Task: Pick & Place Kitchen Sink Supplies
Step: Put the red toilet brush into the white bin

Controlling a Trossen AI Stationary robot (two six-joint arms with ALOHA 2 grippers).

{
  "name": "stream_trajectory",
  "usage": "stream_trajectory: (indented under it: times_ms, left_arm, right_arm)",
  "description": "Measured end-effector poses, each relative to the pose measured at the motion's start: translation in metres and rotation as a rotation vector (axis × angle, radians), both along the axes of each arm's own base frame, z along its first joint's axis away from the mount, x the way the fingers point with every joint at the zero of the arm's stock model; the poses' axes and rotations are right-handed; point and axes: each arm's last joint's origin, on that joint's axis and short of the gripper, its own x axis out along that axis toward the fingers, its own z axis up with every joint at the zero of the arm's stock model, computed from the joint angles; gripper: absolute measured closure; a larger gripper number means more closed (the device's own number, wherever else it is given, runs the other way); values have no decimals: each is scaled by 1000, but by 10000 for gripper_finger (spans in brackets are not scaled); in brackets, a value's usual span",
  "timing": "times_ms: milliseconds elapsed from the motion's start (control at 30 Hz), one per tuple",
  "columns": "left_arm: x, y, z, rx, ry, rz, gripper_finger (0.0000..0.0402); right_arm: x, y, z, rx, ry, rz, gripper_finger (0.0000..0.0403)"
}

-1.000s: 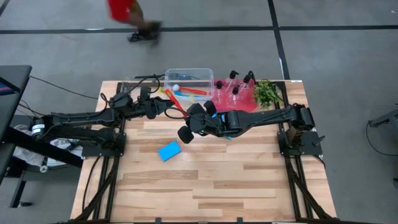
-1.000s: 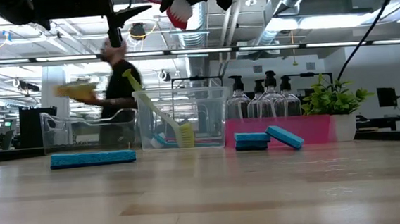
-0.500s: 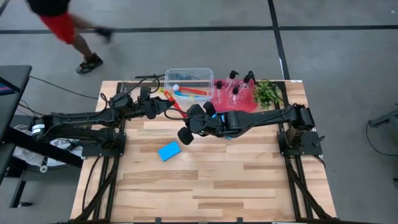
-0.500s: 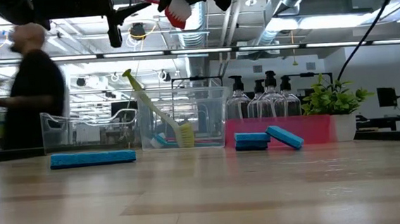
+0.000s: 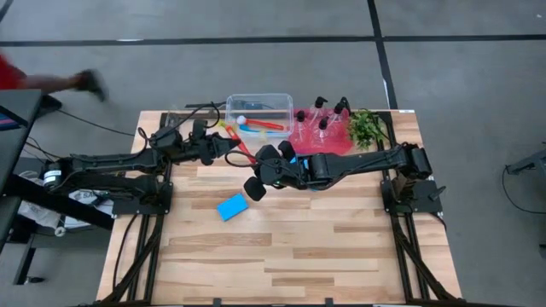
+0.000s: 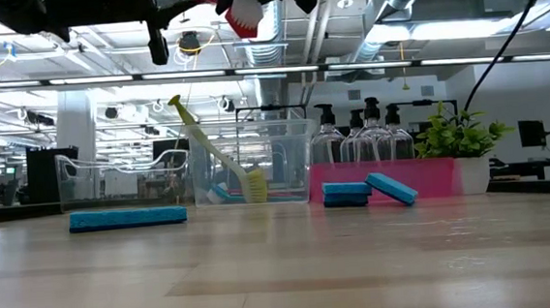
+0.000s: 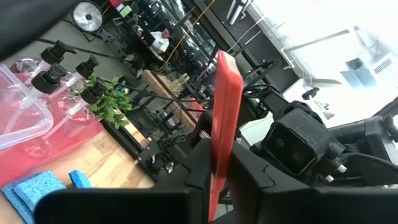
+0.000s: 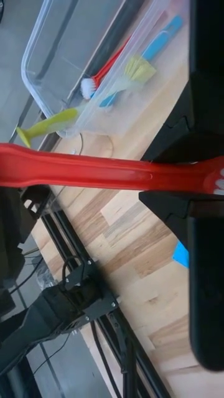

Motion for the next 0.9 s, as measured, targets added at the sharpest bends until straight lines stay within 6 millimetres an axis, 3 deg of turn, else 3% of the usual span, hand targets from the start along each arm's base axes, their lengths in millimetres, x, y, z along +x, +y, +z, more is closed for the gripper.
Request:
stream_trajectory:
  times_ms: [300,467,733,900]
  left_arm:
    - [0,-2,0,25,3,-5,382]
    - [0,-2,0,25,3,-5,363]
    - [0,-2,0,54,6,-3,381]
    - [0,-2,0,58,7,-3,362]
  right_arm:
    - [0,2,0,-32,26,56,326]
    - [0,4,0,-48,33,67,286]
    - [0,3,0,-63,41,74,204]
    - [-2,3,2,-63,38,74,150]
